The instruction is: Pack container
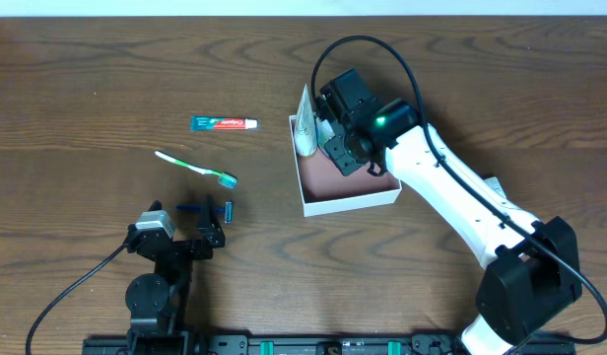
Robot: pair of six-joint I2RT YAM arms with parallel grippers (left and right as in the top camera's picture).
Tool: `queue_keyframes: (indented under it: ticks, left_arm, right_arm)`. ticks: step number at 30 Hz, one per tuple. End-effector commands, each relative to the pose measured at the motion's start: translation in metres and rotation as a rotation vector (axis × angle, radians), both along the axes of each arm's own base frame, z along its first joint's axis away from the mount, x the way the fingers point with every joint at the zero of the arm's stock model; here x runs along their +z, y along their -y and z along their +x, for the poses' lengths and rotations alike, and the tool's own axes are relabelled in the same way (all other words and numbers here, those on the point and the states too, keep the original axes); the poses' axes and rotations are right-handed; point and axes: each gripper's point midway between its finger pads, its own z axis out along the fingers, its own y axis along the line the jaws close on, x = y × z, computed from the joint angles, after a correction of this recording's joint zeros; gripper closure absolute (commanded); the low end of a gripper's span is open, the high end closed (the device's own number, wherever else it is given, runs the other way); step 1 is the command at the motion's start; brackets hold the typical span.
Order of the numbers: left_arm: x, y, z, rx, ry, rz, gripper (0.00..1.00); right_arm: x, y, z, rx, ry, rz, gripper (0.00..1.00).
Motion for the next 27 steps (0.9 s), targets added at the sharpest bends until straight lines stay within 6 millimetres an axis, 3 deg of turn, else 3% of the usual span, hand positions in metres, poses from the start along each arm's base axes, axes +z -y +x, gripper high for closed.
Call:
queue_keyframes:
  ticks: [1,4,10,13,22,27]
  left_arm:
    - [-0.015,0.001,-0.001,-0.007,-0.045,0.008,0.02]
    - [-0.015,0.001,-0.001,-0.007,-0.045,0.008,0.02]
    - [-0.015,0.001,-0.001,-0.007,-0.045,0.008,0.02]
    - [-0.015,0.001,-0.001,-0.007,-0.045,0.008,0.02]
    - [-0.015,0.001,-0.001,-0.007,-0.045,0.007,0.02]
    - [-0.015,0.001,-0.001,-0.007,-0.045,0.008,0.02]
  right_arm:
    - [0.01,0.007,0.004,-0.06,0.025,0.017,0.71]
    - [0.016,0.011,0.003,-0.084,0.032,0.021,0.76]
    - [0.025,0.041,0.011,-0.201,0.046,0.022,0.91]
    - [0.025,0.051,0.013,-0.233,0.032,0.032,0.93]
    - [0.025,0.047,0.037,-0.279,0.091,0.103,0.93]
    - [0.016,0.048,0.05,-0.389,0.124,0.177,0.94]
